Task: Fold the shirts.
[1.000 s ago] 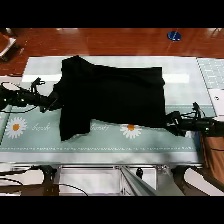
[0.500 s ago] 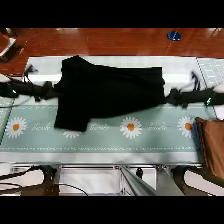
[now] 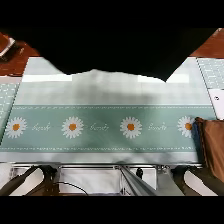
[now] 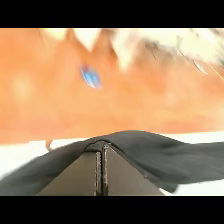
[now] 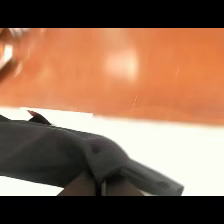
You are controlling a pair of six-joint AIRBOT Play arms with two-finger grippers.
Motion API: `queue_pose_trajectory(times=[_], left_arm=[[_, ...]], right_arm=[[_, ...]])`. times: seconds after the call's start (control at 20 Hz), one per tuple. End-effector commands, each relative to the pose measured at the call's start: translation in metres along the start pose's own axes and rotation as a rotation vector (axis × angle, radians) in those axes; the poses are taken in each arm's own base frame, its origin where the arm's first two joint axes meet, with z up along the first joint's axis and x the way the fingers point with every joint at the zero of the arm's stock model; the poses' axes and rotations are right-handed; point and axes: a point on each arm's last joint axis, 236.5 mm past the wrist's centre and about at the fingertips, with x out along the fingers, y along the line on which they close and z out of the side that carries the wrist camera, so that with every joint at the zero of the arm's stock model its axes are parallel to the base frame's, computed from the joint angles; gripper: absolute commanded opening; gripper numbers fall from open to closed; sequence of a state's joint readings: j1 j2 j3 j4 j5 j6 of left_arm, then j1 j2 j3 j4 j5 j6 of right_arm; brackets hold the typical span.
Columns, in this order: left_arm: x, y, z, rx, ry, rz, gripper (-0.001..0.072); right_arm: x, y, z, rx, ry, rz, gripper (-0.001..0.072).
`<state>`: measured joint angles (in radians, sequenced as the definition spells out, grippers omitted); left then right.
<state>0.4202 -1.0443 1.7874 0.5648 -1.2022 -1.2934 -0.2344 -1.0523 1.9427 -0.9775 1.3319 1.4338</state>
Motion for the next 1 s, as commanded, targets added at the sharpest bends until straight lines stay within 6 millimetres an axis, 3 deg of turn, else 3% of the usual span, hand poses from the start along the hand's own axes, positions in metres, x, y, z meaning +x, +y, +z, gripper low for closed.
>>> queue_pose_trajectory(times=[0.0,0.15,0.3,0.45,0.55,0.7,0.8,0.95], left_arm=[[-0.087,-0.061,0.048,0.232,-0.2,0.175,0.0024],[-0.131,-0.081,0.039,0.301,-0.232,0.312,0.0023],[-0.186,-0.098,0.031,0.397,-0.276,0.418,0.0023],[-0.229,-0.096,0.021,0.41,-0.286,0.452,0.0023],[-0.235,-0.083,0.014,0.415,-0.251,0.469,0.0023],[-0.209,-0.049,-0.005,0.391,-0.135,0.521,0.0023],[-0.164,-0.019,-0.035,0.362,-0.001,0.539,0.0023],[-0.078,0.037,-0.089,0.328,0.184,0.56,0.0023]], right_arm=[[-0.107,0.046,0.039,-0.154,-0.224,-0.097,0.0029],[-0.158,0.05,0.02,-0.191,-0.234,-0.213,0.0029],[-0.19,0.063,0.005,-0.198,-0.246,-0.239,0.0029],[-0.208,0.071,-0.004,-0.198,-0.27,-0.253,0.003],[-0.204,0.064,-0.016,-0.175,-0.236,-0.267,0.0029],[-0.172,0.051,-0.04,-0.122,-0.115,-0.238,0.0029],[-0.129,0.043,-0.069,-0.067,0.013,-0.156,0.0029],[-0.056,0.025,-0.111,0.035,0.162,-0.035,0.0029]])
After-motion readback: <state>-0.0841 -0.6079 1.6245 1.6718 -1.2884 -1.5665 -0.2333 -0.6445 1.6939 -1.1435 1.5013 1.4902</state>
